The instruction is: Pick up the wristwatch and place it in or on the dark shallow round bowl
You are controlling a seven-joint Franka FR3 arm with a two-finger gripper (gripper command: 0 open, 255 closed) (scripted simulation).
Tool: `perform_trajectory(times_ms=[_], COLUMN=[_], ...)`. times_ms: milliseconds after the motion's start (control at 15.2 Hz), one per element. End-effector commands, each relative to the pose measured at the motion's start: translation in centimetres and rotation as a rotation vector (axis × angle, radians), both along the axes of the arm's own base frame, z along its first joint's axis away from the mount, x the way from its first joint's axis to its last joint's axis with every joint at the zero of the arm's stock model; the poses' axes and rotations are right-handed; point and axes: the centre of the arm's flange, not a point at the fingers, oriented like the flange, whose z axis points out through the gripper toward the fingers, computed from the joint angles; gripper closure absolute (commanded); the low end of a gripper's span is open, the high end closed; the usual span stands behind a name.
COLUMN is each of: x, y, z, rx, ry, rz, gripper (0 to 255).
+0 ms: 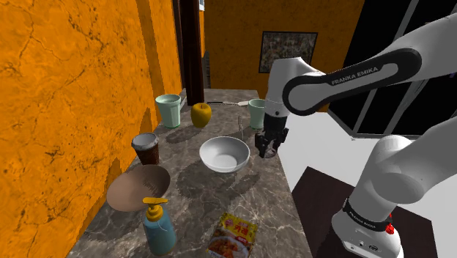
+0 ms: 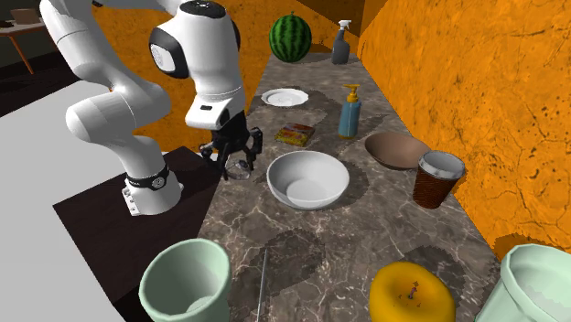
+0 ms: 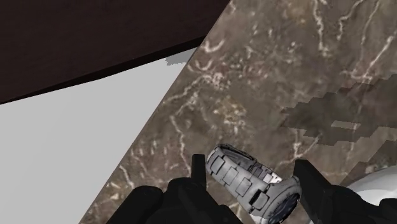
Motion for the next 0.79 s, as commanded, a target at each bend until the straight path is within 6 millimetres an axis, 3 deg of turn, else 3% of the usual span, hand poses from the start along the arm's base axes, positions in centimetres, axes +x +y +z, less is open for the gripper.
perform_trajectory(times_ms=[0, 726], x=[0.0, 0.0], y=[-0.1, -0.1], z=[1.1, 6.8], rx=[0.000, 0.000], ry=[0.001, 0.001], rz=[0.000, 0.000], gripper=[255, 255])
